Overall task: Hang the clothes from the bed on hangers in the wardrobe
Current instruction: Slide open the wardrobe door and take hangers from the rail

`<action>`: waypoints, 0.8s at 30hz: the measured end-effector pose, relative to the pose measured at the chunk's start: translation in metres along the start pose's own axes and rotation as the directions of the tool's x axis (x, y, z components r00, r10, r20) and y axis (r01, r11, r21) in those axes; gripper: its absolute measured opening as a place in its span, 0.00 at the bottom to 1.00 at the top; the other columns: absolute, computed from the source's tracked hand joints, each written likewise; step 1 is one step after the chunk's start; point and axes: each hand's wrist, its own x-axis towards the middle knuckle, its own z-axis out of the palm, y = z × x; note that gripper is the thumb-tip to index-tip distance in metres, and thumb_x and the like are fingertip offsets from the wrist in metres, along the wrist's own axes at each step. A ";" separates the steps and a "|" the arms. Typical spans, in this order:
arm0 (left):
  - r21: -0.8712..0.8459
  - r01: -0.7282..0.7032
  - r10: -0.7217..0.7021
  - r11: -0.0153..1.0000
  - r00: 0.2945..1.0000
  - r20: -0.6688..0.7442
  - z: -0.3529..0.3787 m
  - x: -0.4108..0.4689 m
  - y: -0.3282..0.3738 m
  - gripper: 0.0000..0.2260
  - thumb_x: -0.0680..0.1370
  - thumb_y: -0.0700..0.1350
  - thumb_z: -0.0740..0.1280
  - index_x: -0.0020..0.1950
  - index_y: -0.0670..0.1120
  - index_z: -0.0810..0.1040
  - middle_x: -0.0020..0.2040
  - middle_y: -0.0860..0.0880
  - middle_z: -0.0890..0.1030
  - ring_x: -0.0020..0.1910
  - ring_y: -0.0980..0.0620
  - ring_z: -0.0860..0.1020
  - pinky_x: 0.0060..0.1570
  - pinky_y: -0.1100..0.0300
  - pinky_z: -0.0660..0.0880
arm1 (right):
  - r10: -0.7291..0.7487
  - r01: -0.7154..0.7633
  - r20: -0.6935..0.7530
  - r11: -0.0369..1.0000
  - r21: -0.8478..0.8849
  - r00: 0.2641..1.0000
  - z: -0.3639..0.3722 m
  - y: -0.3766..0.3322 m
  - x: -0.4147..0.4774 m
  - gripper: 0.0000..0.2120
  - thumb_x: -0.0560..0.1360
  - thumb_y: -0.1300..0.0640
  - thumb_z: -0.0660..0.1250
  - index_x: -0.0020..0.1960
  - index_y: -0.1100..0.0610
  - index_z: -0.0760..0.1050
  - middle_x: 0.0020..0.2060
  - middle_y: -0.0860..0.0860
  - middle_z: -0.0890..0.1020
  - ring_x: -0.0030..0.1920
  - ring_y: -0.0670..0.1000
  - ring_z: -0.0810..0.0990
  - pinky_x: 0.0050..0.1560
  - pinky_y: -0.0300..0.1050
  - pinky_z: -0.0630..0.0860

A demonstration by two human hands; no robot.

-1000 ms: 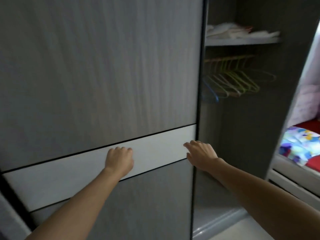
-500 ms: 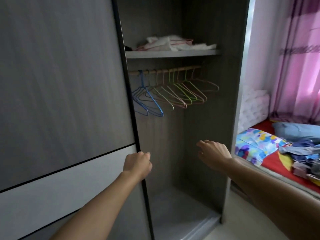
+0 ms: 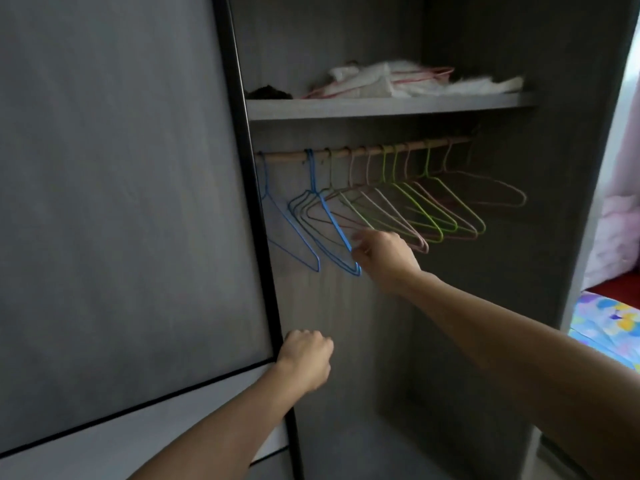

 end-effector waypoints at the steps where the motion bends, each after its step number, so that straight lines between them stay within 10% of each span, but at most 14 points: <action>1: 0.026 0.004 -0.004 1.000 0.999 0.033 0.001 0.004 -0.001 0.11 0.79 0.46 0.60 0.56 0.43 0.77 0.55 0.41 0.80 0.55 0.41 0.78 0.51 0.51 0.72 | 0.007 -0.007 -0.002 0.997 0.078 1.000 0.008 -0.004 0.016 0.16 0.75 0.53 0.64 0.62 0.50 0.77 0.49 0.49 0.85 0.53 0.55 0.81 0.54 0.51 0.77; 9: 0.058 0.115 -0.124 0.992 0.974 0.187 0.003 0.017 0.001 0.07 0.78 0.43 0.63 0.52 0.42 0.78 0.50 0.41 0.80 0.50 0.41 0.79 0.48 0.50 0.72 | 0.076 -0.231 0.337 0.863 0.450 0.938 0.082 -0.034 0.121 0.29 0.75 0.53 0.71 0.72 0.61 0.67 0.64 0.58 0.76 0.62 0.58 0.76 0.60 0.49 0.75; 12: 0.045 0.199 -0.204 0.979 0.950 0.235 -0.001 0.021 0.001 0.05 0.77 0.42 0.64 0.50 0.43 0.77 0.48 0.42 0.81 0.48 0.41 0.80 0.44 0.51 0.71 | 0.042 -0.419 0.535 0.673 0.609 0.844 0.107 -0.042 0.142 0.22 0.77 0.64 0.66 0.69 0.66 0.65 0.49 0.62 0.78 0.37 0.54 0.81 0.31 0.43 0.79; 14: 0.038 0.258 -0.259 0.965 0.930 0.260 -0.002 0.026 0.002 0.04 0.77 0.41 0.64 0.49 0.43 0.77 0.48 0.42 0.81 0.47 0.41 0.80 0.42 0.52 0.68 | 0.048 -0.380 0.474 0.669 0.639 0.879 0.122 -0.043 0.156 0.14 0.76 0.64 0.65 0.60 0.68 0.73 0.40 0.61 0.77 0.26 0.52 0.72 0.20 0.35 0.66; 20: 0.001 0.401 -0.388 0.916 0.887 0.249 -0.003 0.046 -0.002 0.06 0.79 0.42 0.61 0.53 0.43 0.75 0.53 0.41 0.79 0.53 0.40 0.78 0.47 0.51 0.69 | 0.009 -0.209 0.268 0.653 0.728 0.963 0.106 -0.038 0.182 0.08 0.71 0.54 0.62 0.37 0.56 0.75 0.35 0.57 0.76 0.27 0.49 0.67 0.27 0.37 0.60; 24: -0.005 0.392 -0.382 0.920 0.898 0.217 -0.003 0.059 -0.004 0.09 0.80 0.45 0.61 0.56 0.43 0.75 0.55 0.41 0.79 0.56 0.40 0.77 0.52 0.50 0.71 | -0.017 -0.161 0.220 0.631 0.759 0.975 0.067 -0.023 0.174 0.06 0.76 0.59 0.63 0.49 0.51 0.77 0.30 0.48 0.74 0.27 0.45 0.68 0.27 0.38 0.61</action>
